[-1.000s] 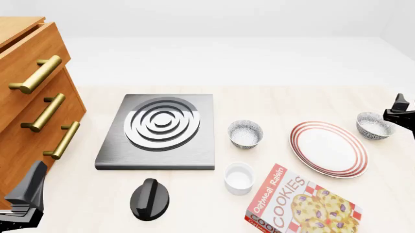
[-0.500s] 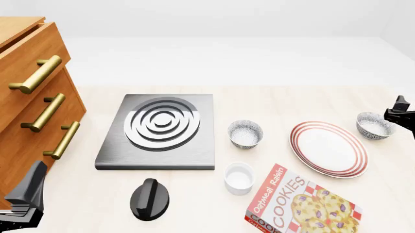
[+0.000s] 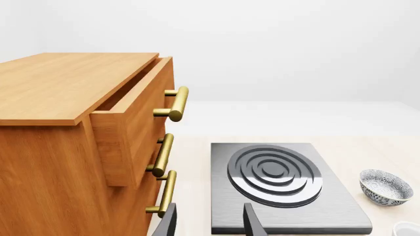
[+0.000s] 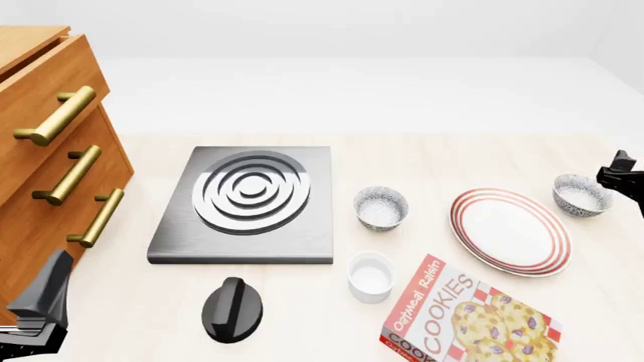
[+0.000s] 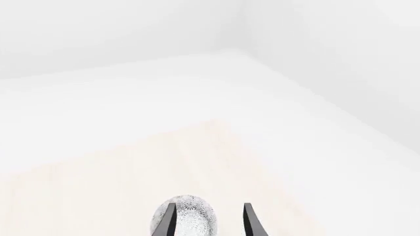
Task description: Pick the akita bowl next to the plate and place it on the plate.
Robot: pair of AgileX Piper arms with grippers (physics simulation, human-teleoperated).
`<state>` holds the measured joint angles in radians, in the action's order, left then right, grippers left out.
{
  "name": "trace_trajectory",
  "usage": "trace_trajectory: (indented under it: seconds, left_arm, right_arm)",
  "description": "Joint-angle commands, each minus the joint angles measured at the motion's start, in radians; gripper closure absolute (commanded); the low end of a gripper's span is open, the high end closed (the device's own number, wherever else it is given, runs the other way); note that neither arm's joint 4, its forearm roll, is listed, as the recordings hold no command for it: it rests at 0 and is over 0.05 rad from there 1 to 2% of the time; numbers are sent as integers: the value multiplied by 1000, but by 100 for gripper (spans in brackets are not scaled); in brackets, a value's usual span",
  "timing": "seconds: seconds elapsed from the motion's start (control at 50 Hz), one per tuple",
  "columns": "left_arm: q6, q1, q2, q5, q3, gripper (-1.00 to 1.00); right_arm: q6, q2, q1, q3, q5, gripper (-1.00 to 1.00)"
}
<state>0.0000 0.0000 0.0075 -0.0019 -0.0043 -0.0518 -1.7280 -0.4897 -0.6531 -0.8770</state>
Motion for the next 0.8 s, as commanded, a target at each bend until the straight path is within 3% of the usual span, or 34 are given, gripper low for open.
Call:
trace_trajectory:
  seconds: [0.02, 0.24, 0.28, 0.8]
  left_arm:
    - [0, 0, 0, 0, 0, -100]
    - [0, 0, 0, 0, 0, -100]
    - [0, 0, 0, 0, 0, -100]
    - [0, 0, 0, 0, 0, -100]
  right_arm:
    - [27, -29, -5, -34, 26, -100]
    - [49, -57, -8, -60, 47, -100]
    - [75, -73, -8, -84, 81, -100]
    - [121, -157, -13, -145, 125, -100]
